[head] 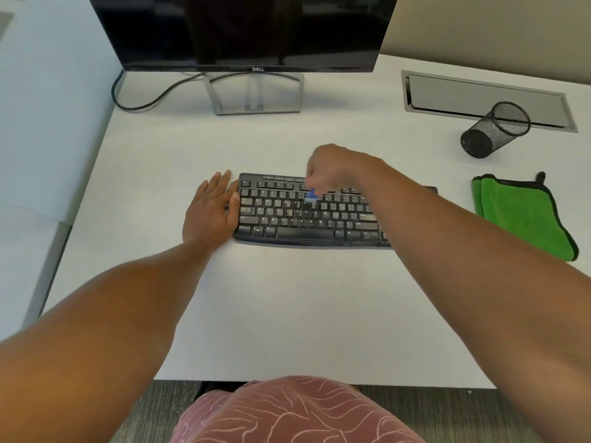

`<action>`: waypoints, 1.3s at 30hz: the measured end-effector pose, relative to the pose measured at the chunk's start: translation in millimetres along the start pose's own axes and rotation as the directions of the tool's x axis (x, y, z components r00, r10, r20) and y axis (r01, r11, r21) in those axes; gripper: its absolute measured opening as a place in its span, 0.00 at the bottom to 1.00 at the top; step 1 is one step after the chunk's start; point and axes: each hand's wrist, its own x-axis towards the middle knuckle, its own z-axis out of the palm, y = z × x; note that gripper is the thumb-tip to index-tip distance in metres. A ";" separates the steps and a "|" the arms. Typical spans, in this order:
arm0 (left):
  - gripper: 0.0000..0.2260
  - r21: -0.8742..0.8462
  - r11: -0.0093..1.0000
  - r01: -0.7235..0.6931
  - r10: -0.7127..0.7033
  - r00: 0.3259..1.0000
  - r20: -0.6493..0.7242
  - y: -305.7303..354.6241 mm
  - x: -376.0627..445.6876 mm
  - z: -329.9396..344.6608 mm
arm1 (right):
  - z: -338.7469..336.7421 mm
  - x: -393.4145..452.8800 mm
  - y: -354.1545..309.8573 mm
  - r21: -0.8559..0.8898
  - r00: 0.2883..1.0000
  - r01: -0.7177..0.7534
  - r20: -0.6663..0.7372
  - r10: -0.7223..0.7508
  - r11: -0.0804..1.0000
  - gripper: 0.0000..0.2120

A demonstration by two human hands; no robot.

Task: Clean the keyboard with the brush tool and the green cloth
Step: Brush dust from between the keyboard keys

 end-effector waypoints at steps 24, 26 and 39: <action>0.25 -0.022 1.000 -0.015 0.014 1.000 -0.015 -1.5 1.9 -0.6 | 6.6 35.1 -76.3 0.003 0.985 0.174 0.013 -0.174 0.985 0.10; 0.25 -0.022 1.000 -0.016 0.016 1.000 -0.010 -2.0 1.4 -0.5 | 13.7 34.9 -72.1 0.128 0.985 0.170 -0.002 -0.171 0.977 0.13; 0.26 -0.009 1.000 -0.006 0.006 1.000 0.003 -3.1 1.7 1.4 | 16.3 19.6 -20.3 0.092 0.996 0.075 0.039 -0.079 0.993 0.12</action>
